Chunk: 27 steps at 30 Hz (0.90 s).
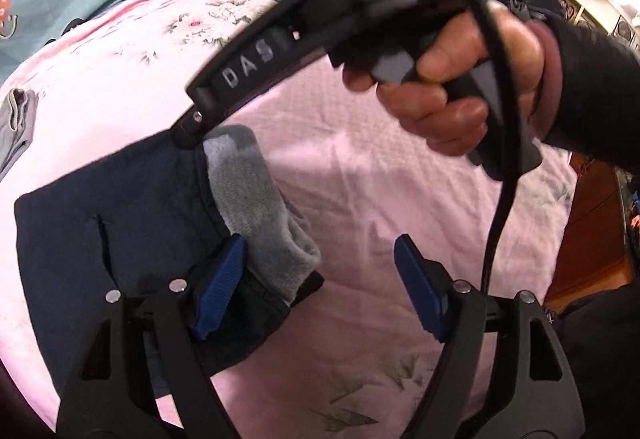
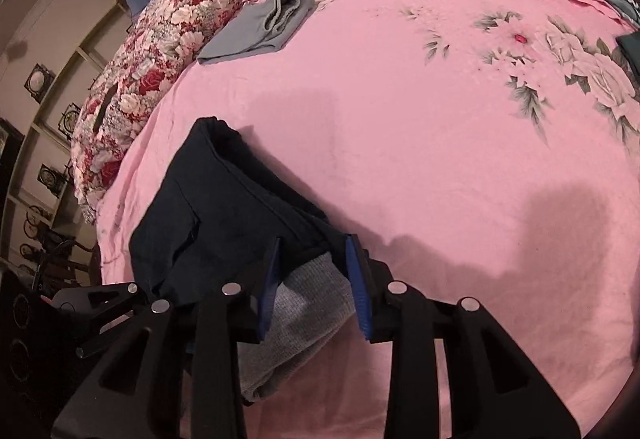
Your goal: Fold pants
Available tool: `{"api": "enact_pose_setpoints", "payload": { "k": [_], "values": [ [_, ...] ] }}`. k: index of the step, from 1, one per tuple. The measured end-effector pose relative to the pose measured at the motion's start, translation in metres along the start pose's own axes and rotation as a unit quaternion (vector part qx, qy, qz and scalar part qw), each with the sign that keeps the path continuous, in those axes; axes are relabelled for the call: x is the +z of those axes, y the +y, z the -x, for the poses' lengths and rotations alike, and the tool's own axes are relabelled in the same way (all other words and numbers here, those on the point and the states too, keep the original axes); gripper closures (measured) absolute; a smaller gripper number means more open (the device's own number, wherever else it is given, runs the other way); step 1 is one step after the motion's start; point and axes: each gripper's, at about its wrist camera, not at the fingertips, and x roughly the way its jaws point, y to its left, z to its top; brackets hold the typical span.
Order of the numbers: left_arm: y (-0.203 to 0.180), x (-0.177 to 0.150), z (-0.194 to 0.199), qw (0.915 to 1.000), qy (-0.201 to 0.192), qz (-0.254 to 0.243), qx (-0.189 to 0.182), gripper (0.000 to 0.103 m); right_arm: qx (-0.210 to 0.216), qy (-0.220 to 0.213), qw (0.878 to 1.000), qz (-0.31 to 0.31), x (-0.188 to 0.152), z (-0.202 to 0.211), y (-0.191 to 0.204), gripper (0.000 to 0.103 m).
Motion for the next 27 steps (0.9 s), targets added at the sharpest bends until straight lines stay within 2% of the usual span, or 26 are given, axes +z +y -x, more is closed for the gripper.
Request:
{"api": "enact_pose_setpoints", "payload": {
  "k": [1,4,6,9,11,14,19,23,27],
  "values": [
    [0.005,0.007,0.009,0.9999,-0.003,0.009,-0.007,0.026,0.014,-0.002,1.0,-0.01,0.001,0.005,-0.001,0.07],
    [0.024,0.011,0.042,0.998,-0.033,0.054,0.004,0.025,0.034,-0.025,0.998,-0.036,0.0,0.026,-0.006,0.059],
    [0.052,0.012,0.071,0.9932,-0.057,0.1,0.015,0.023,0.03,-0.047,0.997,-0.051,-0.002,0.042,-0.012,0.036],
    [0.098,0.009,0.102,0.9843,-0.08,0.152,0.039,0.017,0.043,-0.053,0.996,-0.055,-0.008,0.05,-0.012,0.029],
    [0.129,0.008,0.111,0.9796,-0.081,0.178,0.047,0.015,0.045,-0.045,0.996,-0.059,-0.013,0.049,-0.011,0.026],
    [0.174,0.007,0.106,0.9746,-0.056,0.202,0.079,0.013,0.029,-0.03,0.996,-0.075,-0.018,0.038,-0.012,0.026],
    [0.214,0.01,0.08,0.9688,-0.005,0.218,0.117,0.012,0.027,-0.011,0.993,-0.117,-0.021,0.019,-0.013,0.026],
    [0.234,0.007,0.053,0.9647,0.042,0.235,0.112,0.011,0.028,0.008,0.991,-0.129,-0.021,0.008,-0.01,0.026],
    [0.241,0.005,0.037,0.9638,0.055,0.24,0.102,0.011,0.029,0.022,0.989,-0.141,-0.019,0.001,-0.008,0.026]
  ]
}}
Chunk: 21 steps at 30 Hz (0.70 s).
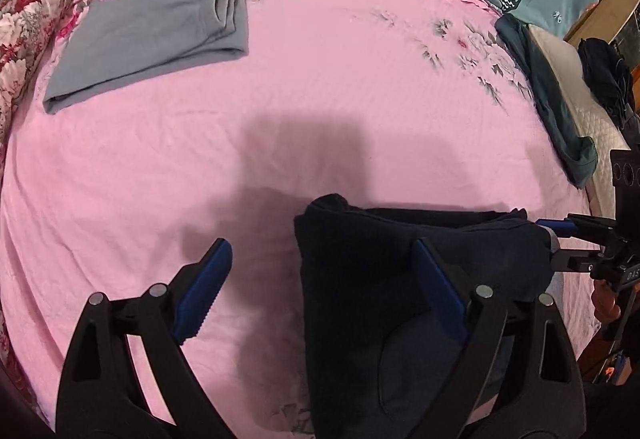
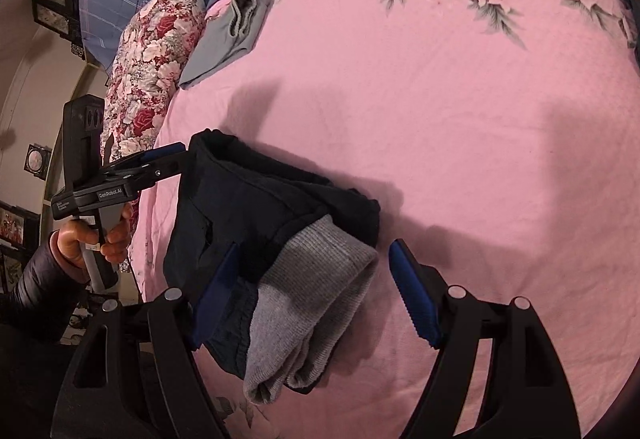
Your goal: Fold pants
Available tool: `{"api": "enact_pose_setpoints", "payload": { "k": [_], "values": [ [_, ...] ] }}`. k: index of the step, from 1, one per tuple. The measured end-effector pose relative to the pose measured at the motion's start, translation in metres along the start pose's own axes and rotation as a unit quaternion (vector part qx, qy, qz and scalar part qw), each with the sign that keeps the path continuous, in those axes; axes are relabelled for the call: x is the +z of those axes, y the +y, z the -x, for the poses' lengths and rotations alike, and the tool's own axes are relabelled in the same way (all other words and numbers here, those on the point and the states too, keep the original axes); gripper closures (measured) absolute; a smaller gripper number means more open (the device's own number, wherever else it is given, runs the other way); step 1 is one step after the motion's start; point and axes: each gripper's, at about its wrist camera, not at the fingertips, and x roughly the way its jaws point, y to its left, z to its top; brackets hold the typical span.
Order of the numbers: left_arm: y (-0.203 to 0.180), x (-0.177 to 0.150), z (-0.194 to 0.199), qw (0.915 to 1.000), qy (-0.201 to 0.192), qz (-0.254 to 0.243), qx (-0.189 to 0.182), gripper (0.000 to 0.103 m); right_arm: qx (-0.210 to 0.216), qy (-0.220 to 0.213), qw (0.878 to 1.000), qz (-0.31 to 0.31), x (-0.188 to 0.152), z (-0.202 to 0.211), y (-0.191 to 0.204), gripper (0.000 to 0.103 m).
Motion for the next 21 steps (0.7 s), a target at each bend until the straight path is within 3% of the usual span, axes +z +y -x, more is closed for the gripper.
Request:
{"api": "enact_pose_setpoints", "payload": {
  "k": [21],
  "values": [
    [0.002,0.014,-0.025,0.9979,0.031,-0.045,-0.035,0.004,0.006,0.016,1.0,-0.016,0.001,-0.022,0.002,0.017]
  ]
}}
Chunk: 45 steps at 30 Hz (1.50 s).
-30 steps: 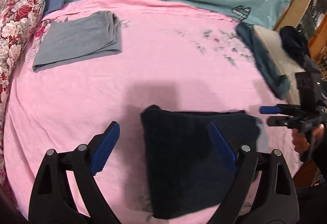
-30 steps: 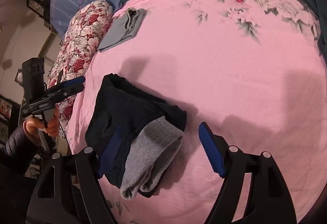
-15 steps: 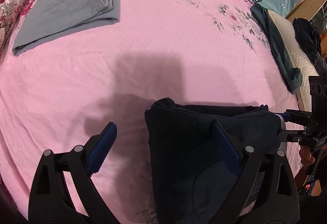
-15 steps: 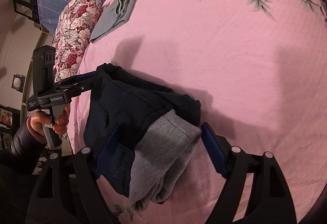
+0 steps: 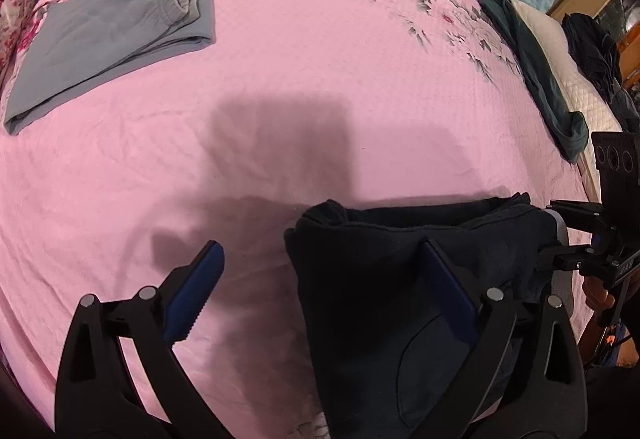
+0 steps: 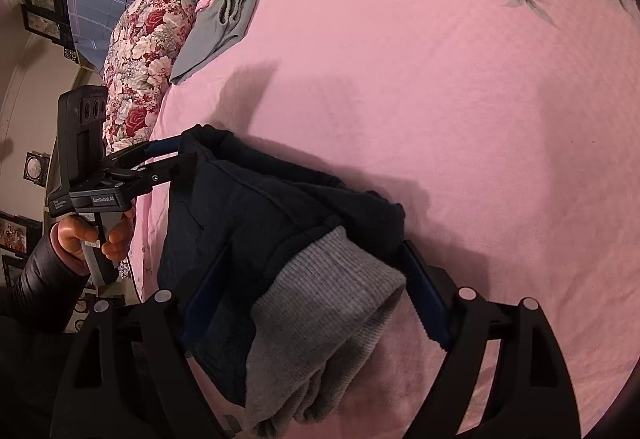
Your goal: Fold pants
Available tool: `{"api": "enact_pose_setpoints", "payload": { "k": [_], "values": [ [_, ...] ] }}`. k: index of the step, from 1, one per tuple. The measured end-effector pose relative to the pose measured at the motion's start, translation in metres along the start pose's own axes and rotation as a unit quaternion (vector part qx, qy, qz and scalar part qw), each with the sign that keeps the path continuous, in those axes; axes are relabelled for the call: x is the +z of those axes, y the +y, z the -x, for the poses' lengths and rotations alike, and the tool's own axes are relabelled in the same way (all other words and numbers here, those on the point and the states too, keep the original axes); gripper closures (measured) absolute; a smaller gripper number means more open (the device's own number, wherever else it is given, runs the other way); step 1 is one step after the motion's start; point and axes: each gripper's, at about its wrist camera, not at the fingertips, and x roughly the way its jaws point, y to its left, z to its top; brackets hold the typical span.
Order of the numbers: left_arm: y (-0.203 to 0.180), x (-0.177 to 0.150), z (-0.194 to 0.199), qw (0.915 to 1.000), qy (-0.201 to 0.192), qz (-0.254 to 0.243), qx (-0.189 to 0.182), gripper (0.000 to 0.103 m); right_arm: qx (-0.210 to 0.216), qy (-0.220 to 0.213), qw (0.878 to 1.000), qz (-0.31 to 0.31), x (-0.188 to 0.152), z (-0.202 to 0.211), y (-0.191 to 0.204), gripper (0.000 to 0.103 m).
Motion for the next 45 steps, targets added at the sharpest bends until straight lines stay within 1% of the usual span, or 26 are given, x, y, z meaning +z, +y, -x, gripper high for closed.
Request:
{"api": "enact_pose_setpoints", "payload": {
  "k": [1,3,4,7,8,12,13,18,23,25,28,30,32,34,36,37,38,39,40,41,42,43,44,45],
  "values": [
    [0.001,0.0,0.0,1.0,0.001,-0.002,-0.002,0.004,0.007,0.0,1.0,0.003,0.0,-0.001,0.0,0.014],
    [0.003,0.0,0.0,0.9999,0.004,-0.008,-0.011,0.004,0.021,0.003,1.0,0.007,0.0,-0.004,0.002,0.003],
    [0.004,0.0,0.0,0.9998,0.006,-0.013,-0.012,0.004,0.021,0.007,1.0,0.003,0.001,-0.006,0.003,0.001],
    [0.005,0.001,0.001,0.9994,0.008,-0.027,-0.022,0.004,0.002,0.018,1.0,0.006,0.004,-0.01,0.008,0.001],
    [0.006,0.001,0.0,0.9991,0.009,-0.03,-0.028,0.004,0.002,0.019,1.0,0.007,0.004,-0.01,0.008,0.001],
    [0.011,0.002,-0.003,0.9976,0.012,-0.034,-0.059,0.004,0.035,0.012,0.999,-0.009,0.002,-0.005,0.0,0.001],
    [0.012,0.002,-0.004,0.997,0.012,-0.034,-0.068,0.004,0.037,0.01,0.999,-0.011,0.002,-0.005,-0.001,0.001],
    [0.009,0.0,-0.004,0.9942,0.01,-0.057,-0.091,0.006,0.022,0.006,1.0,-0.008,0.0,-0.004,0.002,0.001],
    [0.011,0.001,-0.01,0.9922,0.015,-0.062,-0.107,0.006,0.02,-0.001,1.0,-0.018,-0.001,-0.003,0.002,0.001],
    [0.015,0.005,-0.015,0.9912,0.021,-0.057,-0.118,0.006,0.024,0.005,0.999,-0.028,-0.002,-0.002,0.001,0.003],
    [0.017,0.01,-0.02,0.9889,0.031,-0.039,-0.14,0.006,0.033,0.013,0.999,-0.032,-0.007,0.001,-0.001,0.008],
    [0.016,0.009,-0.022,0.9863,0.035,-0.039,-0.156,0.006,0.04,0.012,0.998,-0.039,-0.009,0.003,-0.004,0.009],
    [0.012,0.01,-0.024,0.9856,0.031,-0.051,-0.158,0.006,0.048,0.007,0.998,-0.048,-0.011,0.004,-0.008,0.01],
    [0.008,0.012,-0.026,0.9859,0.034,-0.051,-0.156,0.006,0.047,0.004,0.997,-0.055,-0.008,0.004,-0.008,0.013],
    [0.002,0.013,-0.027,0.9826,0.047,-0.046,-0.174,0.006,0.042,0.003,0.998,-0.054,-0.007,0.003,-0.005,0.014],
    [-0.003,0.011,-0.028,0.9795,0.053,-0.048,-0.188,0.007,0.037,0.002,0.998,-0.052,-0.007,0.003,-0.004,0.014],
    [-0.01,0.009,-0.029,0.9802,0.05,-0.057,-0.183,0.007,0.032,0.002,0.998,-0.052,-0.007,0.003,-0.003,0.018],
    [-0.016,0.004,-0.028,0.9826,0.039,-0.072,-0.167,0.008,0.024,0.001,0.998,-0.053,-0.007,0.003,-0.003,0.024],
    [-0.02,0.001,-0.028,0.9838,0.031,-0.083,-0.156,0.008,0.013,0.0,0.999,-0.052,-0.008,0.004,-0.003,0.028],
    [-0.022,-0.001,-0.027,0.9847,0.025,-0.086,-0.149,0.009,0.008,-0.001,0.999,-0.051,-0.009,0.004,-0.003,0.035],
    [-0.022,-0.001,-0.026,0.9855,0.02,-0.081,-0.148,0.012,0.006,-0.002,0.999,-0.052,-0.009,0.005,-0.004,0.038],
    [-0.02,-0.001,-0.024,0.9861,0.013,-0.07,-0.15,0.016,0.005,-0.006,0.999,-0.054,-0.01,0.007,-0.004,0.039],
    [-0.018,-0.001,-0.022,0.9864,0.007,-0.063,-0.152,0.018,0.001,-0.01,0.999,-0.052,-0.011,0.006,-0.002,0.041],
    [-0.016,-0.001,-0.02,0.9866,0.003,-0.059,-0.152,0.022,-0.006,-0.012,0.999,-0.046,-0.011,0.006,0.001,0.042]
  ]
}}
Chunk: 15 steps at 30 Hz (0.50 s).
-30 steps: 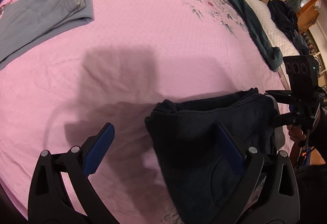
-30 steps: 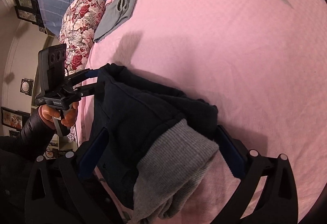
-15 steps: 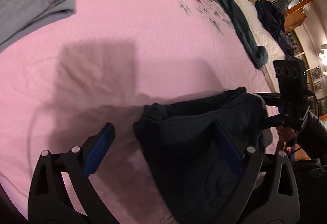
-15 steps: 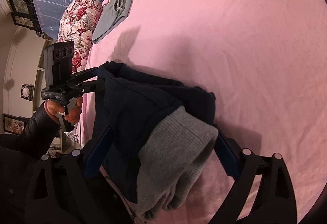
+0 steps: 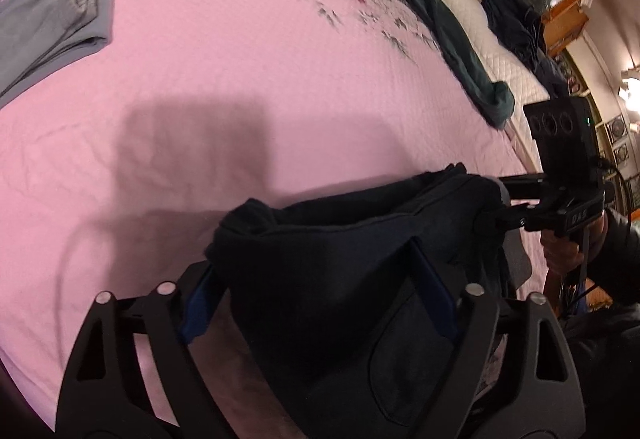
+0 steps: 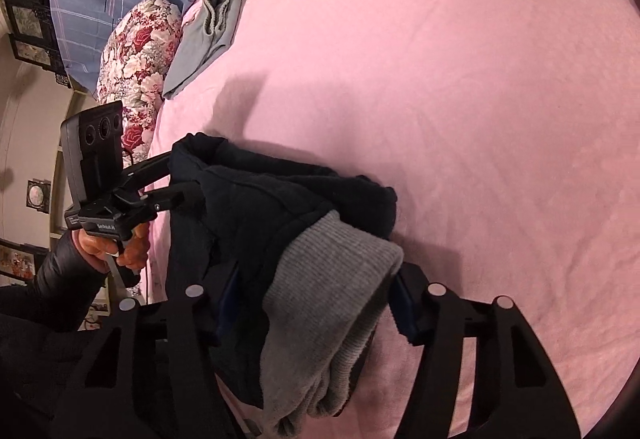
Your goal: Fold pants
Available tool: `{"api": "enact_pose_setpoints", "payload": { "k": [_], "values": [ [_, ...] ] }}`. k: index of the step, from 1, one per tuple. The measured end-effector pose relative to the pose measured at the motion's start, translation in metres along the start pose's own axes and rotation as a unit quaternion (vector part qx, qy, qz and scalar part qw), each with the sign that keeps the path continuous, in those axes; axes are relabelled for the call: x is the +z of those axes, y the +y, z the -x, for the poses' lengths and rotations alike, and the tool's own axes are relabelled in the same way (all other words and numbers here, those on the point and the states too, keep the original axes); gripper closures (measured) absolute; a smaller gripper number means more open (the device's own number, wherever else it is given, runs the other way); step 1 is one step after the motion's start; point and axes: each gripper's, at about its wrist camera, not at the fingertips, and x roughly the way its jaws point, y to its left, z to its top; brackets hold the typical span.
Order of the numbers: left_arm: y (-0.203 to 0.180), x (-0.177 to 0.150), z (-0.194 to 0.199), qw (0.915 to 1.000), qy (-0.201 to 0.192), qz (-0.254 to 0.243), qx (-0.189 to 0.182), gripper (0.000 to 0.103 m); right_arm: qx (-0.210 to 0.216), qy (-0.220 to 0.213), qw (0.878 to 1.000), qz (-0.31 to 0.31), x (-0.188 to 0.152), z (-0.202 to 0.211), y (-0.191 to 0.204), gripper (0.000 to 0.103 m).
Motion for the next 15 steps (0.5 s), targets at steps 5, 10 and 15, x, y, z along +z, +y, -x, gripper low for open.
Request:
{"api": "enact_pose_setpoints", "payload": {
  "k": [5,10,15],
  "values": [
    [-0.007,-0.006,0.012,0.9994,-0.026,-0.015,0.016,0.036,-0.019,-0.016,0.999,0.028,-0.004,0.002,0.011,0.05],
    [-0.016,-0.013,0.027,0.9974,-0.055,-0.033,0.033,0.047,-0.024,-0.037,0.998,0.052,-0.008,0.011,0.023,0.058],
    [-0.023,-0.013,0.046,0.9939,-0.081,-0.058,0.049,0.051,-0.027,-0.069,0.994,0.082,-0.001,0.023,0.039,0.062]
  ]
}}
